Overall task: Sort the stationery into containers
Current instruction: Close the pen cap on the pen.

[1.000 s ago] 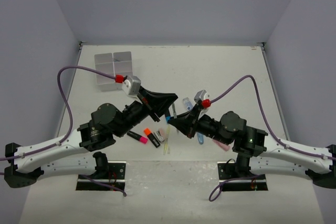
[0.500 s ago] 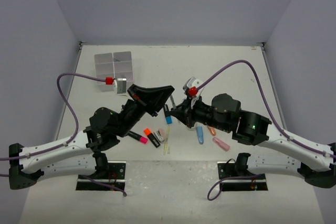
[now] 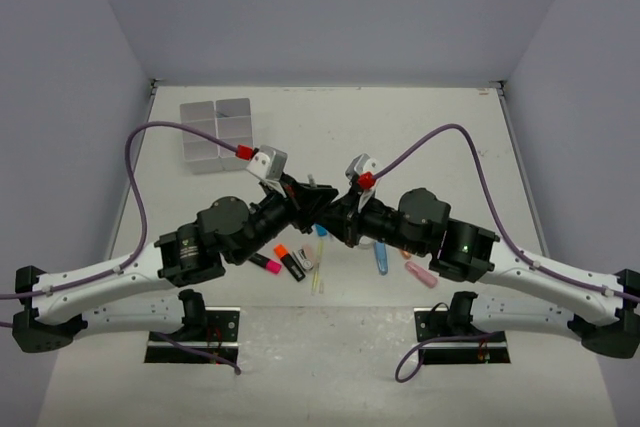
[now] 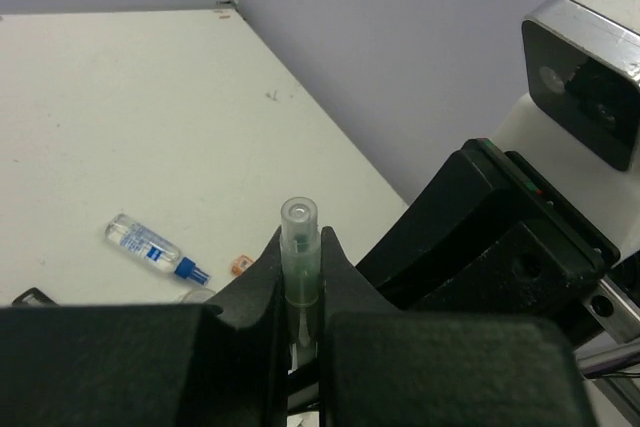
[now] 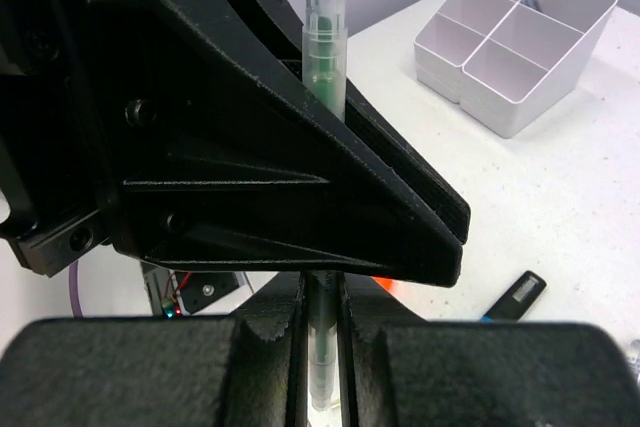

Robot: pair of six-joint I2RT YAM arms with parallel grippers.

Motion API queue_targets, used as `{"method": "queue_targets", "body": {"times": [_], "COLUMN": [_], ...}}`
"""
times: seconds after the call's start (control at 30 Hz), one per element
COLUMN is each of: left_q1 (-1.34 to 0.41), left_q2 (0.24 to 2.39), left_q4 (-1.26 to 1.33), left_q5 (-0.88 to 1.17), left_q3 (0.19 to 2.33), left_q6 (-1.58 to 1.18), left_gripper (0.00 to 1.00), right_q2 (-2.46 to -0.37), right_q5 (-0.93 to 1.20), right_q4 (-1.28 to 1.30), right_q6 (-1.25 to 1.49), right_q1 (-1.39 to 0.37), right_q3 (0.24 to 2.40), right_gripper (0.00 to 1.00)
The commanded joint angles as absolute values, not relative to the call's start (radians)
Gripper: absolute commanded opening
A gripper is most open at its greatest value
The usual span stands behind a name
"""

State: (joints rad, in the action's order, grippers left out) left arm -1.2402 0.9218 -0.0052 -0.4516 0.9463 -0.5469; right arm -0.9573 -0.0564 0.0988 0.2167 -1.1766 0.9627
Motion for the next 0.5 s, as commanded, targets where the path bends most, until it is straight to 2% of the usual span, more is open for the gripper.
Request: {"method": "queue_targets", "body": {"times": [0.0, 0.17, 0.23, 0.27, 0.33, 0.43, 0.47], "left_q1": [-1.238, -1.216, -1.124, -1.078, -1.000, -0.877, -0.762], "left_q2": [0.922, 0.946, 0.993, 1.011, 1.064, 1.156, 1.199], "left_q4": [-0.127, -0.194, -0.255, -0.280, -0.316, -0.286, -0.257], "left_q5": [-0.519, -0.581, -0.598, -0.619, -0.747, -0.866, -0.866], "left_q3": [1.018, 1.078, 1.145, 1.168, 1.207, 1.238, 1.271], "left_q6": [-0.517, -0.482, -0.480, -0.480, -0.477, -0.423, -0.416], "left_gripper": [0.00, 0.00, 0.00, 0.00, 0.00, 0.00, 0.00], "right_q2": [-0.942, -0.957, -0.966, -0.964, -0.940, -0.886, -0.855], "right_q5": [-0.071, -0.127, -0.201, -0.229, -0.321, -0.412, -0.453], "right_q4": [-0.003, 0.021, 0.031, 0.041, 0.059, 0.073, 0.081], "right_q6": [0.208, 0.190, 0.190, 0.200, 0.233, 0.284, 0.316], "right_q1": [-1.190, -1.189, -1.180, -1.174, -1.156, -1.128, -1.118], "right_q3": [0.965, 0.949, 0.935, 0.925, 0.892, 0.827, 0.784], "right_gripper": [0.00, 0.00, 0.57, 0.78, 0.90, 0.98, 0.98]}}
